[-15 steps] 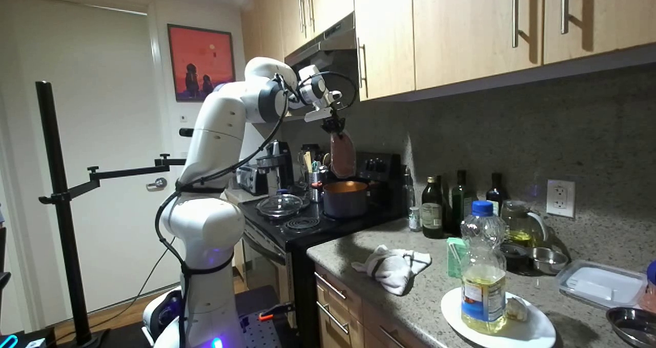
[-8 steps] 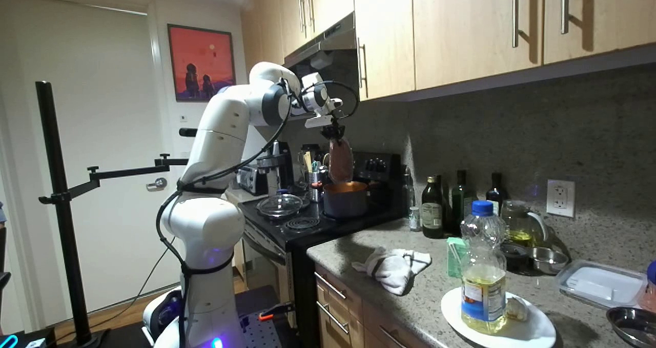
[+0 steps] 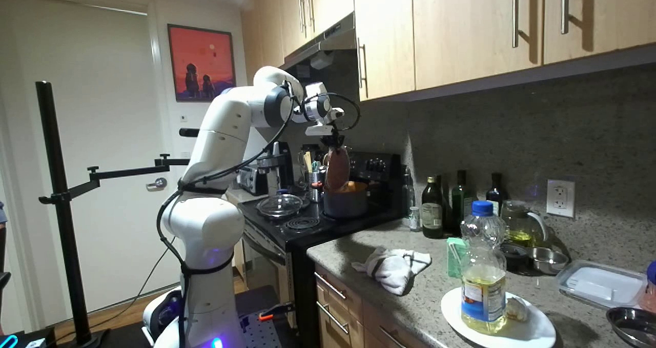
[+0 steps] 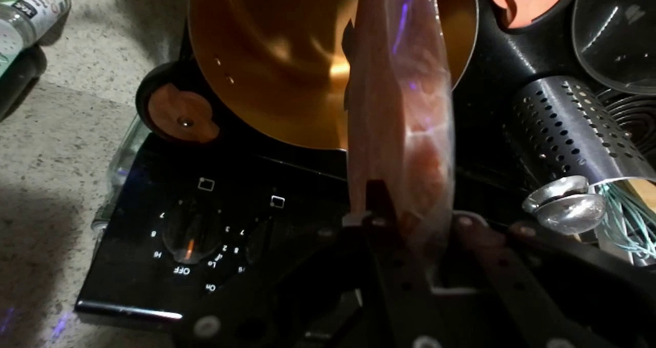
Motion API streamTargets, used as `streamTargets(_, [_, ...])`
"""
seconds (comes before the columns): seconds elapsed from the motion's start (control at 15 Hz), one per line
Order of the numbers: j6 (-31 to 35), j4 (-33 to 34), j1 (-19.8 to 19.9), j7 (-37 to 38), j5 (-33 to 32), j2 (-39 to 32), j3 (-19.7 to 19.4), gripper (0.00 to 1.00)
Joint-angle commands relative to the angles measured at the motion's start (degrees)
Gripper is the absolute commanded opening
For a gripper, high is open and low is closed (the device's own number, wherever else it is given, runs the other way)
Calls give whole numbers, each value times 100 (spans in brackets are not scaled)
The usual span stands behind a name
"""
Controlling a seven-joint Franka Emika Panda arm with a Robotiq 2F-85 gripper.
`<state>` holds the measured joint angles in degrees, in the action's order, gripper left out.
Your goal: Pick up the package from the counter and put it in the pot
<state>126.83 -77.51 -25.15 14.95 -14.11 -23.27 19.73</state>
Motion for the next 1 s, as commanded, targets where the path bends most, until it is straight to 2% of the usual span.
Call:
streamTargets(0.0, [317, -252, 97, 17, 173, 135, 41, 5])
streamTargets(0.93, [1081, -646, 316, -61, 487, -3, 78, 5])
